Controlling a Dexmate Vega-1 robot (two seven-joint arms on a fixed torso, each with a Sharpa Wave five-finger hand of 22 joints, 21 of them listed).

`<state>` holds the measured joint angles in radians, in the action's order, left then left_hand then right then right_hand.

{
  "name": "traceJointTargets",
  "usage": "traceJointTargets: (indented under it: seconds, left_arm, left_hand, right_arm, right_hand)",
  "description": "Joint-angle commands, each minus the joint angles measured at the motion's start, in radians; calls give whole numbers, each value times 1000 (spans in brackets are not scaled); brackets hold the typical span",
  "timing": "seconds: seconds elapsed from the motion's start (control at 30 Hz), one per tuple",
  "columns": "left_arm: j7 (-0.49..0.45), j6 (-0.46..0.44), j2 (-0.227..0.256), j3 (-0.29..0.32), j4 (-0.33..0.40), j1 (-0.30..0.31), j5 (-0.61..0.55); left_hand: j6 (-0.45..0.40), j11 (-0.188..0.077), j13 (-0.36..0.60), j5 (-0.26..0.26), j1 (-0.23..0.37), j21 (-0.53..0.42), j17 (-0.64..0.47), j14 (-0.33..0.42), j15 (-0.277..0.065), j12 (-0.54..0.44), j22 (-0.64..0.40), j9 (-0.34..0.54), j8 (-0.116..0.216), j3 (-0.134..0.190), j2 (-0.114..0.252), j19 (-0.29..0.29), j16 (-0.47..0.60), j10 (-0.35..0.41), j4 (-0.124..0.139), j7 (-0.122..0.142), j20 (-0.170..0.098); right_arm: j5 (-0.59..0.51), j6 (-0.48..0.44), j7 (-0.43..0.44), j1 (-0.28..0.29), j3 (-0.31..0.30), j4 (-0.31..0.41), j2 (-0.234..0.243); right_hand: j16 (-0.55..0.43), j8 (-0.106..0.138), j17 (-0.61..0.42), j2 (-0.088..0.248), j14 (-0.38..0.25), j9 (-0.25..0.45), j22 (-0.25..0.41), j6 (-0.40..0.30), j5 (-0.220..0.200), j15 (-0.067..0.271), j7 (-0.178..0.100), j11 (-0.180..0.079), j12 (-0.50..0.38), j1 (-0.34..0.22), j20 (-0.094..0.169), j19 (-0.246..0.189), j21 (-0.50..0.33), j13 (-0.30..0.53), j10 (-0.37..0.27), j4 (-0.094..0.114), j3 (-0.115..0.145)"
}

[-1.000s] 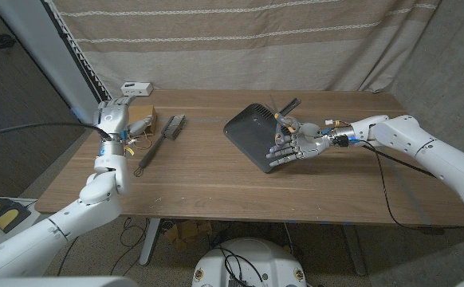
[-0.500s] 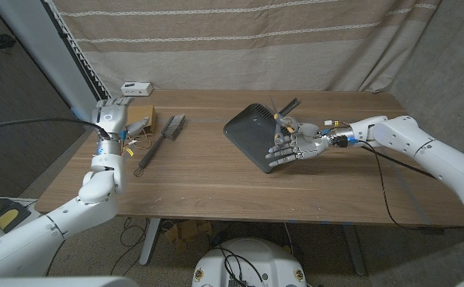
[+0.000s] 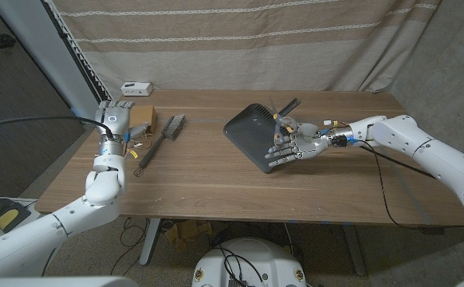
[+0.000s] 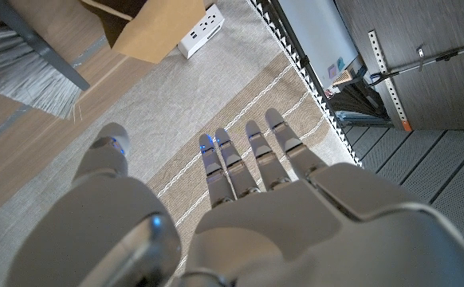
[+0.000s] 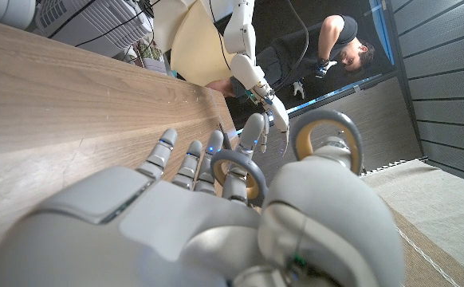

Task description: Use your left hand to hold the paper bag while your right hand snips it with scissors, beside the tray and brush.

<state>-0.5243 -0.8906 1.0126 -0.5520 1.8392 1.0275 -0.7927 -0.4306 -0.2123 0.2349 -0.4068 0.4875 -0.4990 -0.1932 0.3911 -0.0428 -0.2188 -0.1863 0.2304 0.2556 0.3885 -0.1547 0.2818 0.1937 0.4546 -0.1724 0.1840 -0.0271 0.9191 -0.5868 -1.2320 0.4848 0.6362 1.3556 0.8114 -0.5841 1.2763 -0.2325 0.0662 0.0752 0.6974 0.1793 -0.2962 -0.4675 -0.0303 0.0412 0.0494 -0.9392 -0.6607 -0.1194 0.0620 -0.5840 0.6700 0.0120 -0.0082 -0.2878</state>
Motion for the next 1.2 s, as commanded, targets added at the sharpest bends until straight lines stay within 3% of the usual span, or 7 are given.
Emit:
traceJointTargets:
  seconds: [0.03,1.2]
  left_arm:
    - [53,-24,8,-43,-12,-29,-45]
    - [73,-58,-68,-97,-102,-99,-67]
  left_hand:
    - [6,-1,5,-5,10,1,-6,-4,-172,-9,-2,4,1,4,0,-2,2,9,2,-1,-1]
    - [-4,-1,9,-5,29,4,-8,10,-172,-9,-2,9,5,7,0,12,12,4,5,-9,1]
  right_arm:
    - [-2,-2,0,-2,2,-6,-4]
    - [10,-15,23,9,-6,8,2]
  right_hand:
    - [2,5,-2,9,-5,2,2,0,-5,2,10,3,-5,-1,1,-9,4,6,-5,-6,-3]
    - [8,9,-3,11,-6,2,3,2,-4,2,12,3,-2,0,7,-21,18,10,-7,-9,-2]
